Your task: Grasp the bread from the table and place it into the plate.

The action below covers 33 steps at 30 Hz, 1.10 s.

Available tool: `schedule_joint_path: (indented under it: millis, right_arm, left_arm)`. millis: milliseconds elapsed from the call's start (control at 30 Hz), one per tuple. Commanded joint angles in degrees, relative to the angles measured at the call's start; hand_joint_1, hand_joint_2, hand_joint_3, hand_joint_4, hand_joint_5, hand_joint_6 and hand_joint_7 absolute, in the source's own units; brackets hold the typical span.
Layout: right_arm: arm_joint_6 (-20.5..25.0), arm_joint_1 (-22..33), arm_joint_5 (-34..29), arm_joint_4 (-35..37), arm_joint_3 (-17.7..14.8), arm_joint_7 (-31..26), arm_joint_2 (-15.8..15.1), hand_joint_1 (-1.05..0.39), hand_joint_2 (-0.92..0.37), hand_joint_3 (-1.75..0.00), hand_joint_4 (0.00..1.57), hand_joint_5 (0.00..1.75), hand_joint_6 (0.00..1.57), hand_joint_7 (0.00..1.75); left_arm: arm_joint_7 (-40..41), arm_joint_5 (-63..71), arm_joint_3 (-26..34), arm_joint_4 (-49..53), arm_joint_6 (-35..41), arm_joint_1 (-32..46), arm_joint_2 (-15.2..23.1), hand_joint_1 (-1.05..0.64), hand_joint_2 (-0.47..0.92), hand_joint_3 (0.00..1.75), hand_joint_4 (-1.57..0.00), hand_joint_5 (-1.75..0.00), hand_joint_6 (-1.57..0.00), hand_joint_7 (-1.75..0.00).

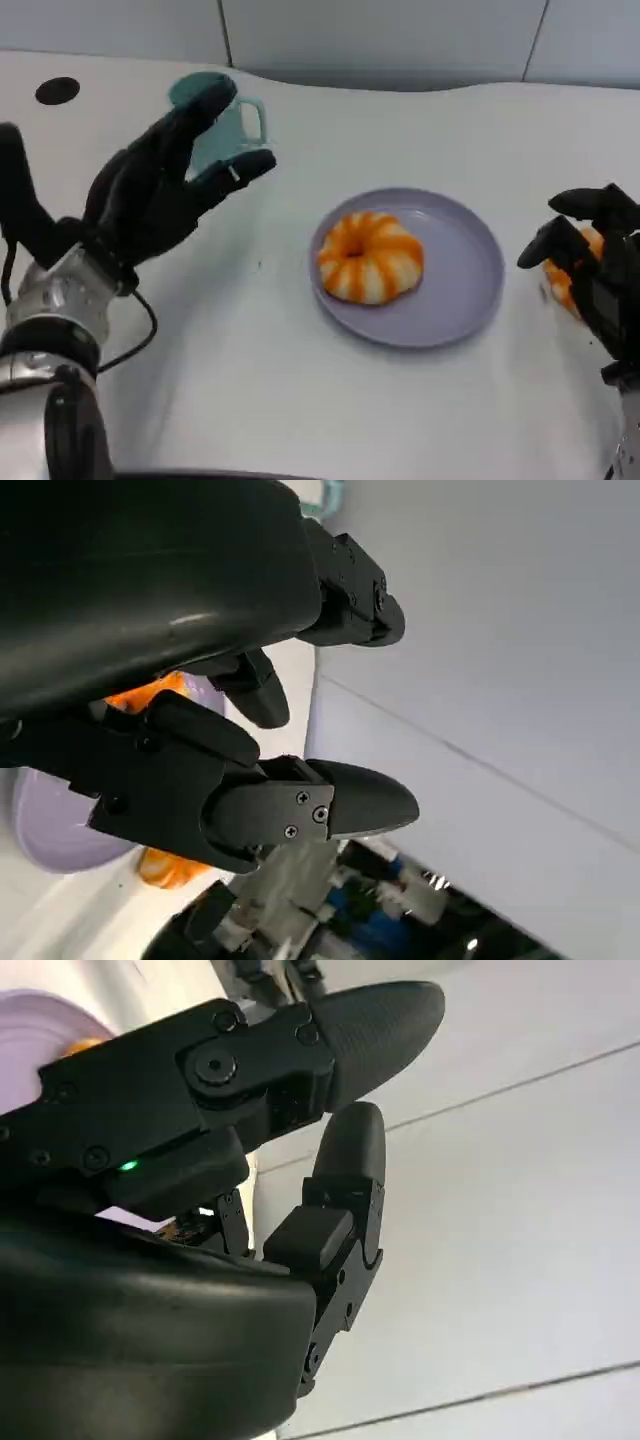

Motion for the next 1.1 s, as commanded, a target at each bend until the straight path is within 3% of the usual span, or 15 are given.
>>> schedule_joint_path:
  millis: [33,133,267,467,600,1000,1100]
  right_arm:
    - [-0.61,-0.45,-0.02,1.16,-0.51,0.11,-1.65,-0.54,-0.92,-0.11,0.64,1.67,0.77,0.93]
    - [-0.22,-0.40,0.08,1.46,-0.40,0.22,-1.73,-0.55,-0.92,-0.10,0.63,1.68,0.76,0.95]
    - [0.27,-0.16,0.20,1.40,-0.36,-0.07,-1.58,-0.55,-0.92,-0.08,0.62,1.69,0.75,0.95]
    - [0.63,-0.30,-0.13,1.87,-0.21,-0.29,-1.82,-0.54,-0.92,-0.08,0.61,1.69,0.76,0.95]
    - [1.25,-0.66,0.13,2.31,-0.53,-0.18,-2.30,-0.54,-0.92,-0.08,0.62,1.69,0.76,0.94]
    - [1.26,-0.70,0.16,2.39,-0.54,-0.13,-2.35,-0.55,-0.92,-0.08,0.63,1.68,0.77,0.93]
    - [1.25,-0.88,0.50,2.91,-0.79,0.34,-2.47,-0.55,-0.92,-0.07,0.63,1.68,0.78,0.92]
  left_arm:
    - [3.01,0.30,0.38,-1.53,0.15,4.84,-0.88,-0.70,0.92,0.44,-0.27,-1.63,-0.40,-1.22]
    - [4.31,1.75,-0.64,-1.61,-1.79,6.54,-1.47,-0.67,0.92,0.42,-0.36,-1.73,-0.35,-1.61]
    - [3.14,2.64,-1.09,-1.05,-2.18,6.68,-1.18,-0.67,0.92,0.34,-0.45,-1.75,-0.39,-1.73]
    - [-0.01,0.78,0.61,0.18,4.96,5.21,-0.15,-0.67,0.92,0.22,-0.60,-1.75,-0.47,-1.75]
    - [-11.97,-0.15,1.20,1.59,14.57,3.74,2.53,-0.68,0.92,0.25,-0.67,-1.75,-0.51,-1.75]
    - [-13.14,0.41,1.76,1.73,15.43,3.59,2.78,-0.67,0.92,0.25,-0.69,-1.75,-0.52,-1.75]
    - [-20.92,8.00,-6.10,1.30,11.87,3.98,5.98,-0.56,0.86,0.12,-0.83,-1.75,-0.63,-1.75]
